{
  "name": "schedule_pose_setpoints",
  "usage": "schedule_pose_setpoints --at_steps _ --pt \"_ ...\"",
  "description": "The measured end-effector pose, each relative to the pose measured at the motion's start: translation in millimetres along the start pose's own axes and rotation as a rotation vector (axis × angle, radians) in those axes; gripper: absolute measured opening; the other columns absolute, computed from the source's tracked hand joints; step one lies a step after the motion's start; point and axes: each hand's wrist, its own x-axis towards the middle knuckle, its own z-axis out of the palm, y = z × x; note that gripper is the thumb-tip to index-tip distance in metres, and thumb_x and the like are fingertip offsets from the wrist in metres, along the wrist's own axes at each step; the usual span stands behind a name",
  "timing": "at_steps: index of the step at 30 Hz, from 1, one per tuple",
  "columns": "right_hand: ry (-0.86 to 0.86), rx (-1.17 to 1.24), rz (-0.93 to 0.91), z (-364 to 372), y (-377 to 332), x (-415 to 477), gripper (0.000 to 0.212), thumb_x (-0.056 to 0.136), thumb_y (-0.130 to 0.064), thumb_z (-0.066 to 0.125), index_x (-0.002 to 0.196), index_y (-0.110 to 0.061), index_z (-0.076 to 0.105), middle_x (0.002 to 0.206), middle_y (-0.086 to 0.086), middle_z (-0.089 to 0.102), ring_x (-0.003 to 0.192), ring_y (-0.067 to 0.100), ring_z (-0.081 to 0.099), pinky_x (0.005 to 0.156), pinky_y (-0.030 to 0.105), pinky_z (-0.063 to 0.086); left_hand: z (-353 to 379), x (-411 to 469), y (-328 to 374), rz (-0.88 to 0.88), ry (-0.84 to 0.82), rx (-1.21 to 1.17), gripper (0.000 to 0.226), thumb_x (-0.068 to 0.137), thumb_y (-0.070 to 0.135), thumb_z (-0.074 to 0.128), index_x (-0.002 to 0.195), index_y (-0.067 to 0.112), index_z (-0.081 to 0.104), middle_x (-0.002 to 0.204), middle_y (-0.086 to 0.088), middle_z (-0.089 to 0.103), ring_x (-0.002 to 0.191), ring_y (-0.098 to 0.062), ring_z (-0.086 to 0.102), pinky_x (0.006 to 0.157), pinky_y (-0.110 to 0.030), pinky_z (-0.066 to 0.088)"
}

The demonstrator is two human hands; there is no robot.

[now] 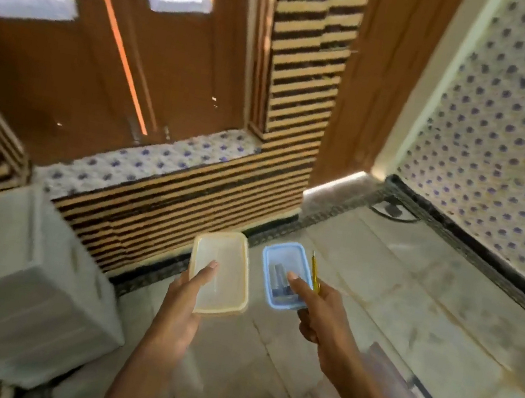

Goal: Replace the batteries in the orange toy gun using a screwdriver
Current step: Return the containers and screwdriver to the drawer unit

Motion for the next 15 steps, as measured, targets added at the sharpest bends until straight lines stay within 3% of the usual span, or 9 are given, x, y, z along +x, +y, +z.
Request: schedule_pose_setpoints --at_steps 5,11,15 --pt "-0.211 -0.110 -0.032 126 -30 56 0.023 0.090 -0.039 0.067 0.093 -0.016 0.070 0.054 -0.002 0.042 0.044 0.008 0.029 0.042 0.022 0.024 -87 45 70 0.073 0.120 -0.089 0.020 0.096 0.016 0.057 0.115 0.011 0.064 0.099 -0.011 0.072 0.090 -0.022 0.066 0.057 -0.027 0.057" --pt "-0.435 -0.185 -0.038 266 -46 115 0.028 0.088 -0.037 0.070 0.092 -0.010 0.066 0.064 0.007 0.040 0.044 0.008 0.029 0.039 0.020 0.024 -189 85 132 0.212 0.291 -0.197 0.024 0.099 0.015 0.054 0.122 0.011 0.061 0.104 -0.008 0.071 0.096 -0.022 0.065 0.074 -0.035 0.052" --pt "-0.617 -0.325 -0.029 355 -52 146 0.029 0.087 -0.041 0.069 0.100 -0.015 0.068 0.064 -0.001 0.065 0.044 0.005 0.042 0.042 0.018 0.032 -244 106 144 0.271 0.469 -0.234 0.027 0.098 0.017 0.057 0.123 0.009 0.062 0.115 -0.013 0.070 0.104 -0.026 0.065 0.079 -0.036 0.053"
